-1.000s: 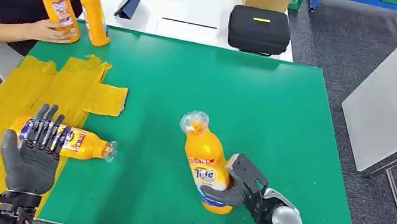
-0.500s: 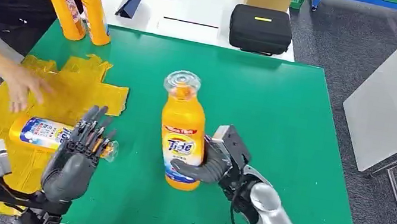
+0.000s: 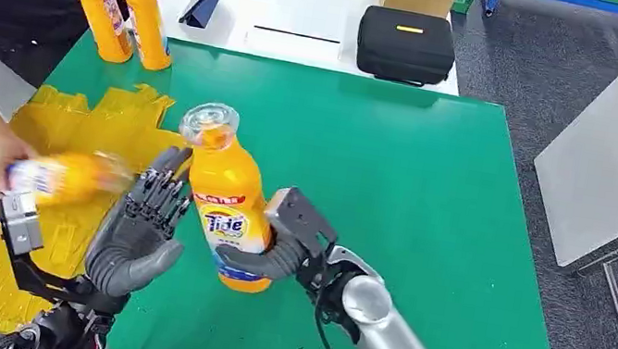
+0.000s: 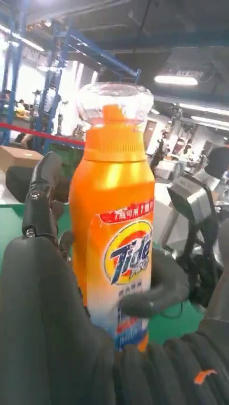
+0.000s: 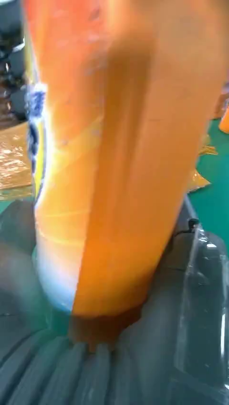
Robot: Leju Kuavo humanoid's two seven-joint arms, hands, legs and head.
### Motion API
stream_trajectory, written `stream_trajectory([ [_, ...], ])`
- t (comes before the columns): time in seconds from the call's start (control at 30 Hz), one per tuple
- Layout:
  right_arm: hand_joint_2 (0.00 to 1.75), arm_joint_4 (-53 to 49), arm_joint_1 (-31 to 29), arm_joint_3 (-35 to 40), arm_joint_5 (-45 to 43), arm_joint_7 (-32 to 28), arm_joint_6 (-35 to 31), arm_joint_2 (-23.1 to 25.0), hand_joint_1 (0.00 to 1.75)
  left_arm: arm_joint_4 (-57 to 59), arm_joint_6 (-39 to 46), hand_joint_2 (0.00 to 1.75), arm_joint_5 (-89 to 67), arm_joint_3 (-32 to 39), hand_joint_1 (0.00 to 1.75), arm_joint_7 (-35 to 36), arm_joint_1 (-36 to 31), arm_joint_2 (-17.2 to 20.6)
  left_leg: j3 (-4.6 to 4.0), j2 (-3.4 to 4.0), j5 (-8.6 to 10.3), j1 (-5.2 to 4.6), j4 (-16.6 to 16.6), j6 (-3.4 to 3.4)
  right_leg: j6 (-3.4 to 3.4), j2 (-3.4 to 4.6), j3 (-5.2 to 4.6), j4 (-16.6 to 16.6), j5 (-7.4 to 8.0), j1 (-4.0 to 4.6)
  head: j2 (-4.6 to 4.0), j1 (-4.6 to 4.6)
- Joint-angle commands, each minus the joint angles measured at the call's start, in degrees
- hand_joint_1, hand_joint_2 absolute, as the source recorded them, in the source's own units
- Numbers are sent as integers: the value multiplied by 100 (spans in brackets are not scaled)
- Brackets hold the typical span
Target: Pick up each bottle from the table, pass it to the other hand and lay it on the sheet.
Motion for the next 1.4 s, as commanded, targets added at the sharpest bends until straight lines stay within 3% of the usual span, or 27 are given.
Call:
stream_trajectory([
  [0.03,175,117,-198,559,351,24,-141,114,175,224,125,175,-27,125,0,-5,-156,-92,17,-4,-9,-2,3,7,-31,4,14,5,-7,1,0,0],
  [0.2,175,-42,-135,826,896,76,-333,212,175,48,287,175,-30,367,0,-44,-37,-89,17,-1,-10,0,3,3,-37,7,11,7,-8,3,0,2],
  [0.6,175,-82,-530,987,1743,247,-714,471,175,-28,301,175,11,90,0,124,-66,-96,-1,3,-3,-2,1,4,-19,7,-4,4,-1,0,0,0],
  [0.77,175,-39,-580,940,1760,251,-746,538,175,5,283,175,30,0,0,185,-132,-91,5,3,-7,-2,4,5,-27,9,0,7,-4,0,0,0],
  [0.83,175,-179,-628,822,1451,616,-606,541,175,18,180,175,68,-289,0,350,-227,-25,9,-9,-9,-1,8,5,-39,-1,5,14,-11,3,0,0],
  [1.0,175,-173,-651,802,1452,615,-609,518,175,15,179,175,68,-300,0,350,-227,-37,8,-6,-10,-2,8,7,-32,2,6,10,-9,2,0,2],
  [1.03,175,-231,-648,903,1701,222,-808,443,175,23,164,175,29,-325,0,363,-245,-24,5,-5,-7,-2,6,6,-28,2,3,9,-7,1,0,0],
  [1.07,175,-243,-614,913,1715,197,-819,429,175,22,160,175,13,-338,0,364,-243,-25,1,-4,-3,-2,3,4,-21,1,-1,5,-3,0,0,2],
  [1.4,175,-458,-622,1033,1783,351,-880,411,175,209,341,175,-714,-613,0,517,-509,13,20,-12,-12,-2,8,8,-48,-1,15,14,-14,3,0,0],
])
